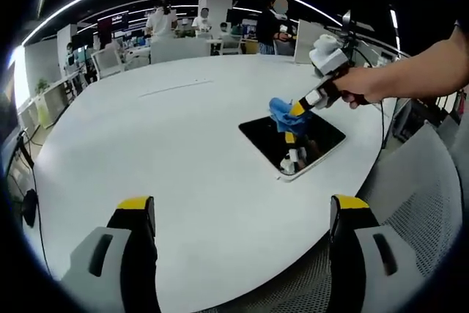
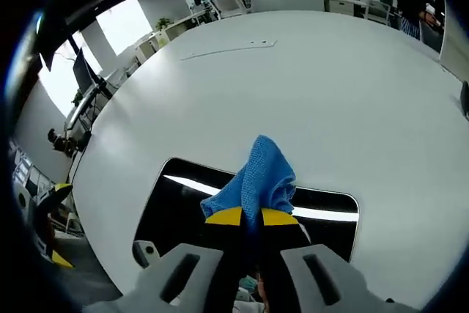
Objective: Wipe the mirror surface with the cleaning cloth until all visible marks leave the cleaned area.
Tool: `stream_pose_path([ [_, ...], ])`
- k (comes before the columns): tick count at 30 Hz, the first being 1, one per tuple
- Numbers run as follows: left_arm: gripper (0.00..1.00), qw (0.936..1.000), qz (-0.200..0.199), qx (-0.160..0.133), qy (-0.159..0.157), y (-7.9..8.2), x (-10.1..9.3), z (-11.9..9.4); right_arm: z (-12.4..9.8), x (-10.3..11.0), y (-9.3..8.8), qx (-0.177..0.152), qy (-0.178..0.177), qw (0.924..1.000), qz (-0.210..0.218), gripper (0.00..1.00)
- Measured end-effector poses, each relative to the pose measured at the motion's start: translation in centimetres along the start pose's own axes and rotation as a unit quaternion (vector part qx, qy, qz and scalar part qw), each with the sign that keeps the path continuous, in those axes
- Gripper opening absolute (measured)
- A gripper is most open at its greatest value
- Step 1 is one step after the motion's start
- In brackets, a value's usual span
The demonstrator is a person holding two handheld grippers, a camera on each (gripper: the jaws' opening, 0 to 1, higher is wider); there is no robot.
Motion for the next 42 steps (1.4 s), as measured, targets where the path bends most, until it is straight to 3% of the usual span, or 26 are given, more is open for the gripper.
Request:
stream_pose_path([
  [30, 0.99, 0.9999, 0.000, 0.012, 0.001, 0.0, -0.3, -0.2, 4.5, 8.5, 1.9, 0.013, 0.060, 0.9973, -0.041, 0.01],
  [34, 0.98, 0.9998, 0.003, 0.018, 0.002, -0.2, -0.3, -0.2, 4.7, 8.9, 2.0, 0.019, 0.055, 0.9969, -0.054, 0.01],
  [42, 0.98, 0.9998, 0.008, 0.019, 0.006, -0.3, 0.0, -0.2, 3.5, 9.2, 0.8, 0.020, 0.064, 0.9970, -0.038, 0.01],
])
Point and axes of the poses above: the point that each gripper's makers call its tool centre point, and the gripper's own axes: z roughly forward along the fingers, x roughly to its left, y roughly out of its top, the point moved 6 cm from there along -z, roughly backward along the fingers, and after that the axes turned 9 degrees about -x, right-handed, at the moved point
